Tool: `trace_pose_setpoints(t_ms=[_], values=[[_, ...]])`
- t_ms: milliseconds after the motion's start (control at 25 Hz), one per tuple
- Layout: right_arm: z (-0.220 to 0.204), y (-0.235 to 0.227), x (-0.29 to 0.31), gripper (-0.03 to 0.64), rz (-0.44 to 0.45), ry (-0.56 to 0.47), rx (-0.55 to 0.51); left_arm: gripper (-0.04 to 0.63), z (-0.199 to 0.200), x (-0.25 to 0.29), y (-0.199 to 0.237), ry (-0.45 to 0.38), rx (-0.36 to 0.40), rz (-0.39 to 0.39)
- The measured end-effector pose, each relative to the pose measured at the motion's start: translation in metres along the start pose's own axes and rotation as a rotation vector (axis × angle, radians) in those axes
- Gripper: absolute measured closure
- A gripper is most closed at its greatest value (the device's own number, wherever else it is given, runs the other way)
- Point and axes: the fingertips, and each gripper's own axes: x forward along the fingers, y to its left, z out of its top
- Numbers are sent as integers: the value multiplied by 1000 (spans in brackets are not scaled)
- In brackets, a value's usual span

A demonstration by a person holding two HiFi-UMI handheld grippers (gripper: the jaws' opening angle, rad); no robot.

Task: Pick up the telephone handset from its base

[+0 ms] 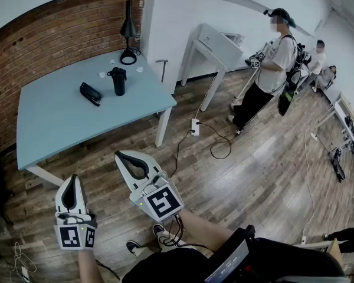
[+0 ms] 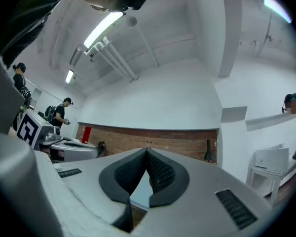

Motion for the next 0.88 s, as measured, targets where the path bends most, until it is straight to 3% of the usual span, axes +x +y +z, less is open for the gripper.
trace_pose_setpoints(t_ms=[280, 400, 600, 880], values=[[4, 30, -23, 603, -17, -4, -38, 571, 9, -23, -13, -12, -27, -17], [-2, 55, -15, 603, 11, 14, -104, 571, 12, -36, 4, -10, -15, -8], [-7, 89, 8, 603, 45, 29, -107, 571, 16, -50, 37, -17, -20, 36], [-9, 106, 11, 603, 54, 40, -123, 571, 9, -60, 44, 10, -13, 53]])
